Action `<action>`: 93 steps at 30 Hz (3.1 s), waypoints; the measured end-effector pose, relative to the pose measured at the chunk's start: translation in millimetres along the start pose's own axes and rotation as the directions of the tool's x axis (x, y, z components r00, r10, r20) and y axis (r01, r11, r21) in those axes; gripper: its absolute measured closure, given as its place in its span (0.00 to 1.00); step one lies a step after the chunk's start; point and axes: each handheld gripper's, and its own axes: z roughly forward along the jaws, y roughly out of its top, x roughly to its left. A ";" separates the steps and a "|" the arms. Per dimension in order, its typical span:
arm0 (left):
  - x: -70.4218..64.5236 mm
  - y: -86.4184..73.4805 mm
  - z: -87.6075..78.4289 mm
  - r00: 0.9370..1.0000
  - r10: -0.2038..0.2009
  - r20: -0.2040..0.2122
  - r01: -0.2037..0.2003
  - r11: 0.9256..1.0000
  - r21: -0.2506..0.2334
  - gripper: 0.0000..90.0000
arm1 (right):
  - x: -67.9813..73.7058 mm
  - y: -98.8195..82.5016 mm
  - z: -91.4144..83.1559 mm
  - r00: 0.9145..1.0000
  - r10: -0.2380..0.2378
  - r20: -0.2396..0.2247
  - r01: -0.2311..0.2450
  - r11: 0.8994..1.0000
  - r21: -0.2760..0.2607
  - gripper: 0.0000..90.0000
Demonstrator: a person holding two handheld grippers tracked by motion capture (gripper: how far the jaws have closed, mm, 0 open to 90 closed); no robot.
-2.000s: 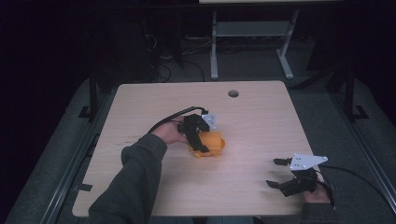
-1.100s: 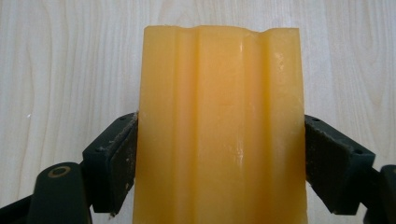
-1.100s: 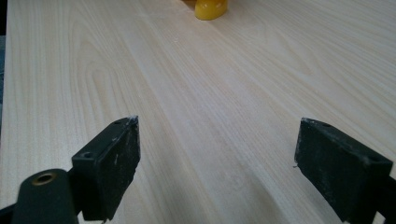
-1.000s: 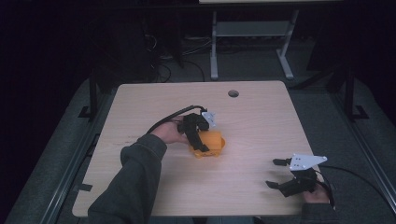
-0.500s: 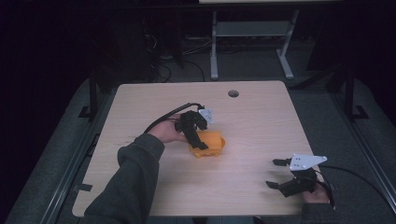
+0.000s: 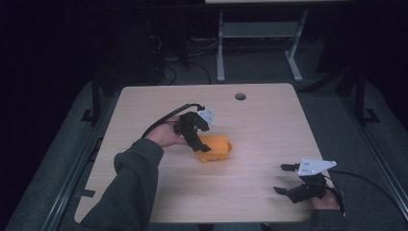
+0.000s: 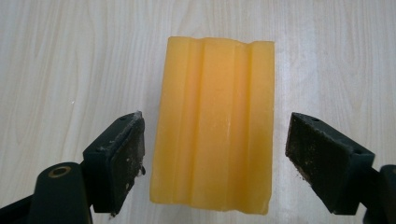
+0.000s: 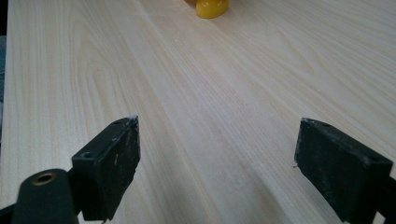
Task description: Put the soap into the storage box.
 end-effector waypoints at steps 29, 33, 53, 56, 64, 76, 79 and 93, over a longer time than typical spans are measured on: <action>-22.6 -29.2 -17.6 0.998 -0.053 -0.027 0.052 0.998 -0.035 0.24 | 0.5 -0.5 -0.3 1.000 0.009 0.015 -0.009 1.000 0.008 0.15; -24.7 -32.9 -20.4 0.998 -0.058 -0.030 0.057 0.998 -0.038 0.25 | 0.6 -0.4 -0.1 1.000 0.009 0.017 -0.009 1.000 0.009 0.15; -33.5 -48.2 -27.8 0.994 -0.100 -0.038 0.099 0.994 -0.041 0.24 | 0.1 -0.8 0.5 0.999 0.015 0.033 -0.015 1.000 0.015 0.15; -36.0 -47.9 -28.7 0.995 -0.092 -0.037 0.091 0.995 -0.044 0.25 | -0.2 -1.3 0.9 0.999 0.023 0.042 -0.024 1.000 0.018 0.15; -43.1 -52.8 -29.3 0.995 -0.095 -0.035 0.093 0.994 -0.054 0.25 | -0.2 -1.2 0.0 0.999 0.023 0.047 -0.024 1.000 0.016 0.15; -52.5 -65.6 -34.3 0.993 -0.113 -0.042 0.109 0.991 -0.073 0.24 | -0.1 -1.2 0.2 0.998 0.026 0.051 -0.027 0.999 0.022 0.15; -55.6 -69.2 -34.8 0.992 -0.123 -0.041 0.120 0.990 -0.074 0.24 | 0.1 -0.9 0.5 0.998 0.022 0.050 -0.023 0.999 0.024 0.15; -68.2 -85.8 -36.3 0.987 -0.152 -0.047 0.147 0.984 -0.097 0.25 | 0.4 -0.8 1.9 0.998 0.024 0.055 -0.026 0.999 0.032 0.15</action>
